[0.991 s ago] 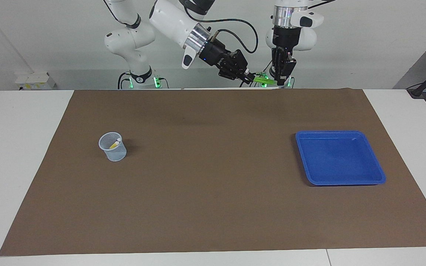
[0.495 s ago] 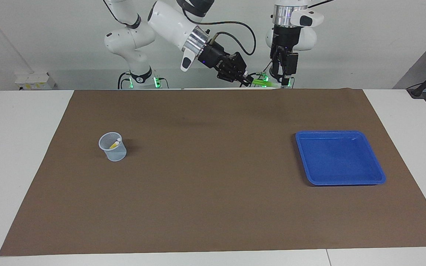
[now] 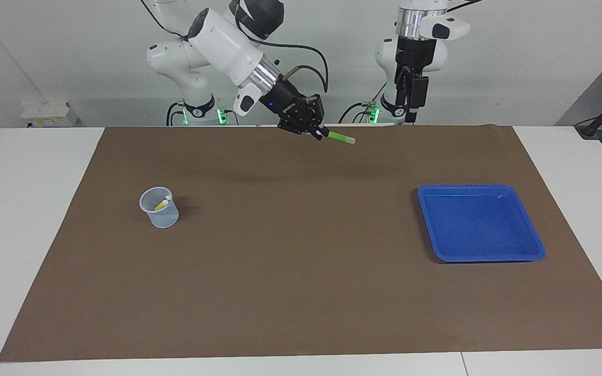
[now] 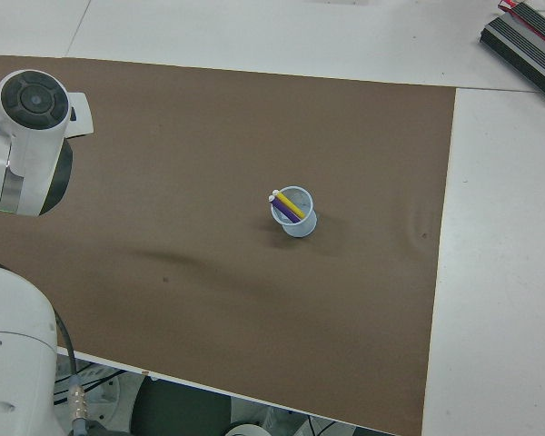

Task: Transfer and insert pens with both arms
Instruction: 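Open the left gripper while the right gripper pulls the green pen away, then carry the green pen to the white cup with the right gripper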

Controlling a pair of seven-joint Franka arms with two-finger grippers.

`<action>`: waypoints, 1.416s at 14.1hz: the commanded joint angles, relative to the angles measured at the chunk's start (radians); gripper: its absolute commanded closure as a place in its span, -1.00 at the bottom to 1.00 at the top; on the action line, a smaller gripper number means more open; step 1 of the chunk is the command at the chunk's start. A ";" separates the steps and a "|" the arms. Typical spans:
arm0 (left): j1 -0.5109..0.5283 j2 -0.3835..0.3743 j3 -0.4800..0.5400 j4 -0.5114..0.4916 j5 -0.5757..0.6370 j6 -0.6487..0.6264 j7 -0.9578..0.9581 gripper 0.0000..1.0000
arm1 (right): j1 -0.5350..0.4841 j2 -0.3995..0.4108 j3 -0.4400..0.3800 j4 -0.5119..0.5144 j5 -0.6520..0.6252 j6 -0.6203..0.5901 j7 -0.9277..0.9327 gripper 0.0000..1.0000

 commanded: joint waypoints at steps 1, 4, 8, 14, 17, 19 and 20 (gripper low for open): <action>0.002 -0.025 0.081 -0.036 -0.067 -0.007 0.344 -1.00 | -0.057 -0.034 0.008 -0.019 -0.150 -0.151 -0.112 1.00; 0.003 -0.030 0.211 -0.036 -0.125 -0.063 0.779 -1.00 | -0.140 -0.053 0.008 -0.030 -0.311 -0.303 -0.296 1.00; 0.008 -0.033 0.343 -0.038 -0.127 -0.119 1.212 -1.00 | -0.241 -0.065 0.008 -0.013 -0.581 -0.489 -0.636 1.00; 0.156 -0.016 0.353 -0.045 -0.124 -0.159 1.708 -1.00 | -0.367 -0.071 0.008 -0.018 -0.806 -0.477 -0.975 1.00; 0.180 -0.001 0.353 -0.041 -0.098 -0.158 1.784 -1.00 | -0.433 -0.073 0.006 -0.063 -0.821 -0.361 -1.130 1.00; 0.166 0.013 0.353 -0.025 -0.030 -0.167 1.787 -1.00 | -0.459 -0.074 0.008 -0.105 -0.827 -0.287 -1.203 1.00; 0.166 0.016 0.353 -0.015 -0.029 -0.170 1.787 -1.00 | -0.461 -0.079 0.006 -0.135 -0.827 -0.248 -1.204 1.00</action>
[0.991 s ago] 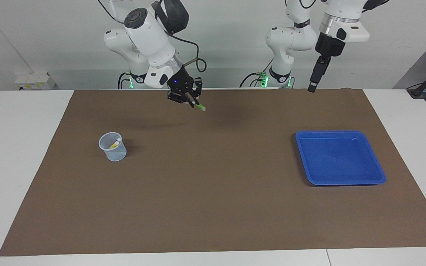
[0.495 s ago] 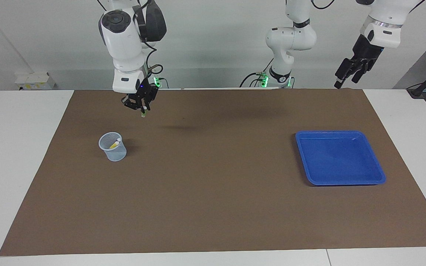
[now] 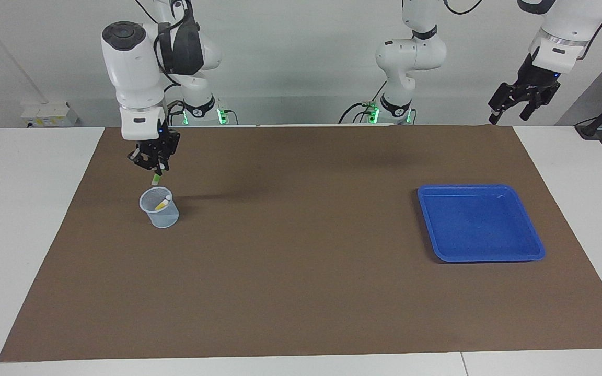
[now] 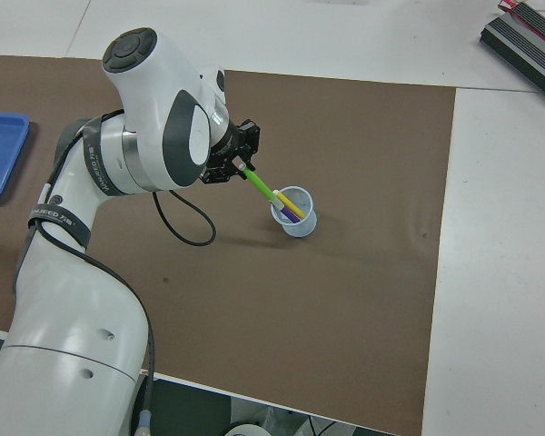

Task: Transfer and insert pens with both arms
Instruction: 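Carry the green pen to the white cup with the right gripper, then lower the green pen into the white cup and open the right gripper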

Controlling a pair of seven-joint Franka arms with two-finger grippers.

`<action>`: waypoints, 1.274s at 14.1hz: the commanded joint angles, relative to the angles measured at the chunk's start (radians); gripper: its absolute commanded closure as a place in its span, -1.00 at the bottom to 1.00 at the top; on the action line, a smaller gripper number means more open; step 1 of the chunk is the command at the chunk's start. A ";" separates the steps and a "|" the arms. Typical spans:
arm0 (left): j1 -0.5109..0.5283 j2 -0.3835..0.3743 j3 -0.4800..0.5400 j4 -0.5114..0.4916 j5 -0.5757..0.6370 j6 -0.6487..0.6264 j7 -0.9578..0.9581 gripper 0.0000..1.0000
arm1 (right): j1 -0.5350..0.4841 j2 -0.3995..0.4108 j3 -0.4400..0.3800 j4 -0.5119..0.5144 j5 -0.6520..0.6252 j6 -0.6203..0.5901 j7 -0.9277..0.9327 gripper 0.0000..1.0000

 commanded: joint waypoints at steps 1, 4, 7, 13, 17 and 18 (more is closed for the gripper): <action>-0.004 0.017 -0.003 0.032 0.032 -0.024 0.017 -1.00 | -0.020 -0.024 0.013 -0.095 -0.025 0.111 -0.033 1.00; -0.006 0.047 -0.014 0.075 0.033 -0.026 0.015 -1.00 | -0.026 -0.011 0.013 -0.124 -0.025 0.175 -0.033 1.00; -0.007 0.057 -0.020 0.088 0.036 -0.023 0.015 -1.00 | -0.052 -0.005 0.015 -0.173 -0.025 0.263 -0.063 1.00; -0.060 0.118 -0.043 0.164 0.081 -0.068 0.015 -1.00 | -0.052 -0.005 0.017 -0.164 -0.017 0.237 -0.065 -1.00; -0.050 0.141 -0.083 0.184 0.078 -0.092 0.017 -1.00 | -0.037 -0.008 0.020 -0.049 0.053 0.075 -0.050 -1.00; -0.037 0.142 -0.104 0.184 0.065 -0.095 0.017 -1.00 | -0.028 -0.009 0.020 -0.017 0.090 0.021 -0.024 -1.00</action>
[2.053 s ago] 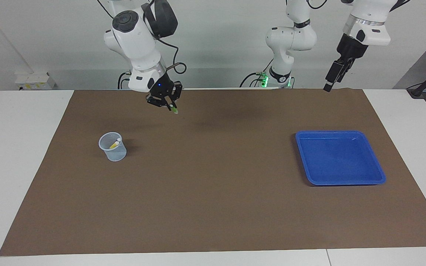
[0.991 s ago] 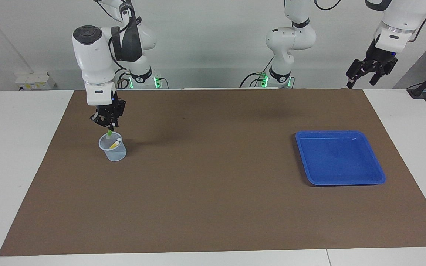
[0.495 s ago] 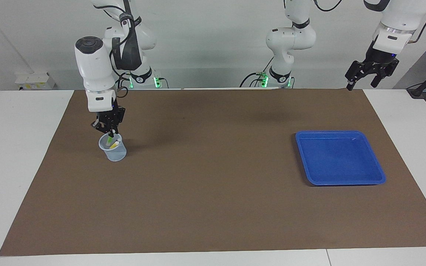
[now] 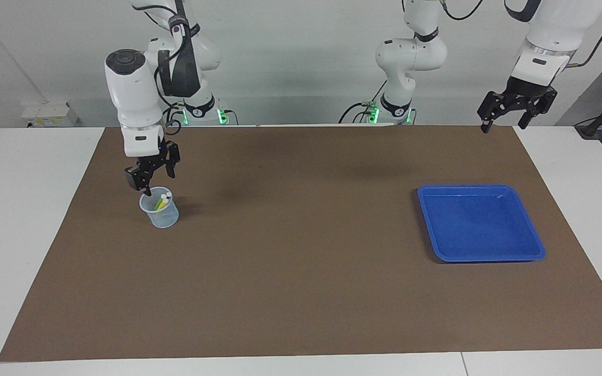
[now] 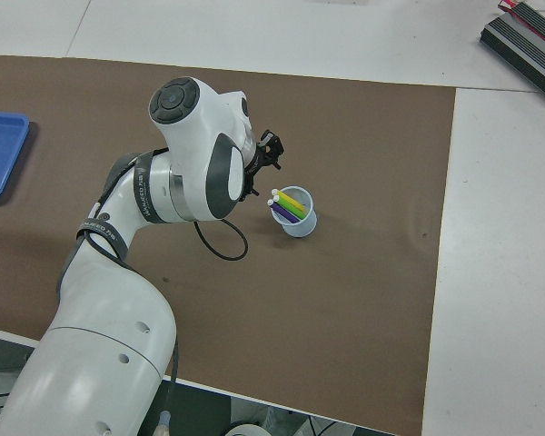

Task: Transfer and insert pens with both arms
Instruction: 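Lower the green pen into the white cup and open the right gripper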

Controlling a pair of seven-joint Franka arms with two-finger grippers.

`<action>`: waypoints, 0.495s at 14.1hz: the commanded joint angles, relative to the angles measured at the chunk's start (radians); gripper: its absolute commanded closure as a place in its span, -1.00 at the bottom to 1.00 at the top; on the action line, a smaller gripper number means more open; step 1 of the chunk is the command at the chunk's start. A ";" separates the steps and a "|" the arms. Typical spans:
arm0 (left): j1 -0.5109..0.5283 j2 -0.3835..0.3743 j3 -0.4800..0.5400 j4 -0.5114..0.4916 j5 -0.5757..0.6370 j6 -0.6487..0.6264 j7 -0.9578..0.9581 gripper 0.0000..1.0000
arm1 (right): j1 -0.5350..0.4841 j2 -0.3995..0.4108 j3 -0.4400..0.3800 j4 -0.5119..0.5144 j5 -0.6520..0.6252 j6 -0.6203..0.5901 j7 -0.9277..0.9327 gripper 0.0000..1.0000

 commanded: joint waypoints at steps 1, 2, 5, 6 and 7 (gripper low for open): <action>0.048 0.016 -0.064 0.035 -0.032 -0.048 0.006 -1.00 | 0.010 -0.015 0.009 0.095 0.082 -0.152 0.065 -1.00; 0.073 0.016 -0.092 0.034 -0.042 -0.051 0.006 -1.00 | 0.011 -0.025 0.011 0.110 0.085 -0.201 0.121 -1.00; 0.075 0.016 -0.103 0.034 -0.044 -0.068 0.006 -1.00 | 0.044 -0.055 0.011 0.115 0.151 -0.304 0.341 -1.00; 0.075 0.016 -0.103 0.034 -0.046 -0.070 0.006 -1.00 | 0.047 -0.061 0.011 0.114 0.166 -0.323 0.410 -1.00; 0.076 0.016 -0.103 0.034 -0.049 -0.073 0.006 -1.00 | 0.053 -0.064 0.011 0.104 0.166 -0.319 0.435 -1.00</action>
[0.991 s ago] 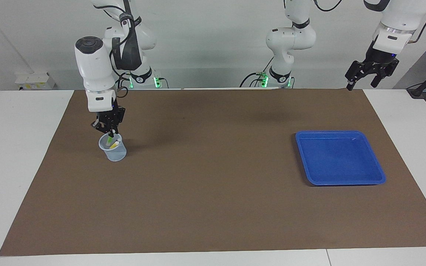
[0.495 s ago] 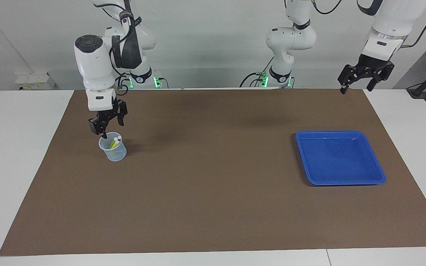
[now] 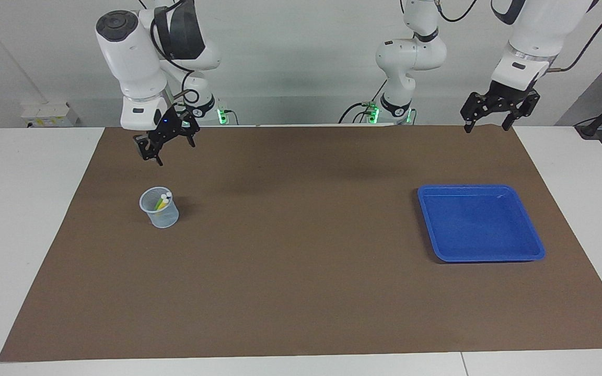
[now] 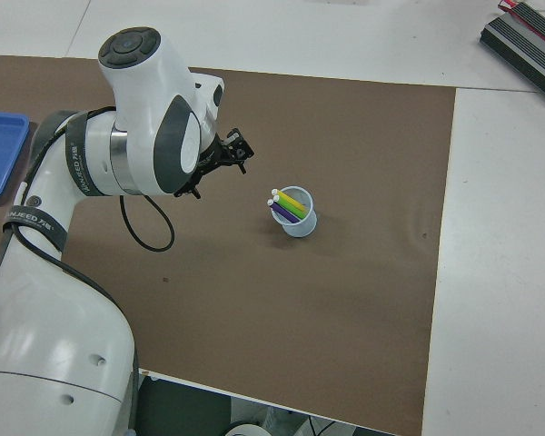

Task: Transfer and insert pens with both arms
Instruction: 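Lower the green pen into the white cup and open the right gripper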

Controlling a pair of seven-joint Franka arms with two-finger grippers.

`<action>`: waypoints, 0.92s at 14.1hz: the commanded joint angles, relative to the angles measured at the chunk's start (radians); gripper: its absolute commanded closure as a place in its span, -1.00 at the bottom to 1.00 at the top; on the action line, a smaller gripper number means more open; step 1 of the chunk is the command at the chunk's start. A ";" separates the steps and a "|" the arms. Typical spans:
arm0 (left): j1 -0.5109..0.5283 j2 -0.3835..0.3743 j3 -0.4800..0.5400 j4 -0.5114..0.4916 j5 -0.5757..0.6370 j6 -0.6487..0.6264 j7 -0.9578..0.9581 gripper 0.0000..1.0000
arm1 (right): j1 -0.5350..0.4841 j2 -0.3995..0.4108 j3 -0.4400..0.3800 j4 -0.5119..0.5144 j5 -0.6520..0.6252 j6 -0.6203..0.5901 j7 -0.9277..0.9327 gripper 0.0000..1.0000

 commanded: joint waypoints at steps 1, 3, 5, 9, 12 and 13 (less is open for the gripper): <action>0.022 0.010 -0.012 0.027 -0.022 -0.041 0.007 -1.00 | 0.002 -0.013 0.002 -0.012 0.028 -0.014 0.077 -1.00; 0.021 0.011 -0.011 0.031 -0.023 -0.049 0.007 -1.00 | 0.000 -0.009 0.002 -0.008 0.026 0.014 0.077 -1.00; 0.021 0.030 -0.007 0.073 -0.022 -0.082 0.007 -1.00 | 0.000 0.001 -0.003 -0.005 0.030 0.025 0.100 -1.00; 0.021 0.034 -0.006 0.083 -0.022 -0.098 0.008 -1.00 | -0.003 0.141 -0.011 0.211 0.010 -0.120 0.226 -1.00; 0.019 0.036 -0.006 0.081 -0.022 -0.103 0.007 -1.00 | 0.000 0.154 -0.011 0.221 0.011 -0.073 0.278 -1.00; 0.019 0.036 -0.006 0.081 -0.022 -0.104 0.007 -1.00 | 0.008 0.166 -0.014 0.221 0.011 -0.055 0.287 -1.00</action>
